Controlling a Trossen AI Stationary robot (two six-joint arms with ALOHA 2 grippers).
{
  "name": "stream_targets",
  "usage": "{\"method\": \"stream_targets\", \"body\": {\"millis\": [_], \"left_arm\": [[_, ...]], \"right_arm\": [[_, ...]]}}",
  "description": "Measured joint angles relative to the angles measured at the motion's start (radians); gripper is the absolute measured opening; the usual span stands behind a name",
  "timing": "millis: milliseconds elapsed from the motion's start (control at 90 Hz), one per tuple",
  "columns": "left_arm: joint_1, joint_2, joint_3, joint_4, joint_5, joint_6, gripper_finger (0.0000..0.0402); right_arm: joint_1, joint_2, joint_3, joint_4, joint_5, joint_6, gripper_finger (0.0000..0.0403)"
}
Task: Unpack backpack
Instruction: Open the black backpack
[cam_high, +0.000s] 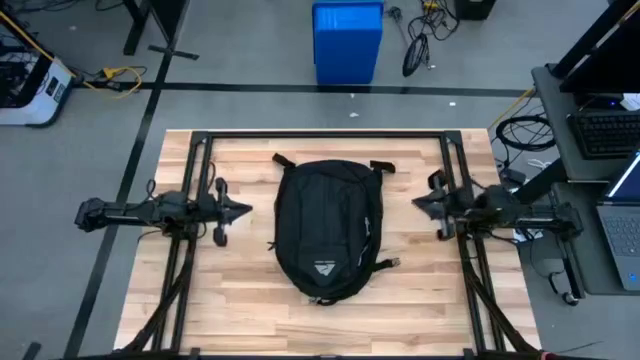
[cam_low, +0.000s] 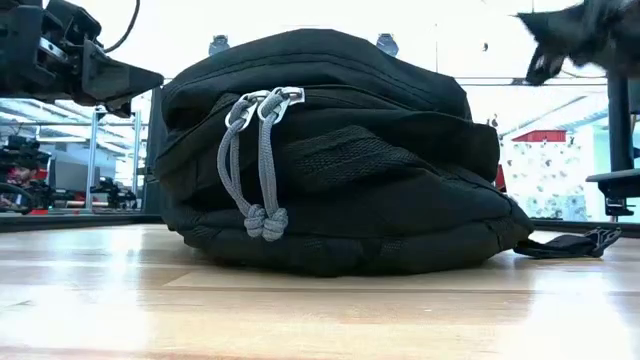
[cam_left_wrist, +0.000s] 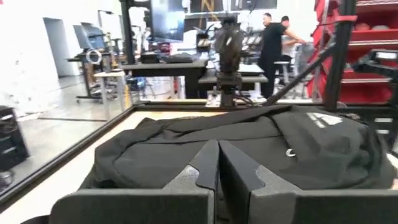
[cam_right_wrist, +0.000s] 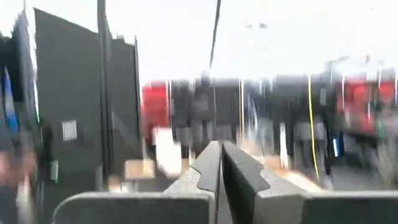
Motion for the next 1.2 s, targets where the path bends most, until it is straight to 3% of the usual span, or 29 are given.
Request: {"method": "stream_targets", "body": {"millis": [78, 178, 344, 622, 789, 933, 1044, 1200], "left_arm": [[0.000, 0.000, 0.000, 0.002, -0.012, 0.000, 0.0000], [0.000, 0.000, 0.000, 0.024, -0.023, 0.000, 0.0000], [0.000, 0.000, 0.000, 0.061, -0.027, -0.007, 0.0000], [0.000, 0.000, 0.001, 0.072, -0.027, -0.008, 0.0000], [0.000, 0.000, 0.001, 0.074, -0.027, -0.008, 0.0000], [0.000, 0.000, 0.001, 0.100, -0.027, -0.045, 0.0000], [0.000, 0.000, 0.012, 0.124, -0.027, -0.085, 0.0000], [0.000, 0.001, 0.057, 0.121, -0.027, -0.087, 0.0000]], "right_arm": [[0.000, 0.009, 0.000, 0.227, -0.015, 0.015, 0.0000], [0.000, 0.036, 0.018, 0.444, -0.115, 0.022, 0.0000], [0.000, 0.129, 0.197, 0.419, -0.187, 0.014, 0.0000], [0.000, 0.500, 0.722, 0.023, -0.190, -0.012, 0.0000], [0.001, 0.753, 1.074, -0.314, -0.188, -0.039, 0.0000], [0.027, 0.952, 1.344, -0.709, -0.183, -0.057, 0.0000], [0.058, 1.059, 1.421, -0.943, -0.183, -0.047, 0.0000], [0.127, 1.150, 1.384, -1.164, -0.120, -0.029, 0.0000]]}}
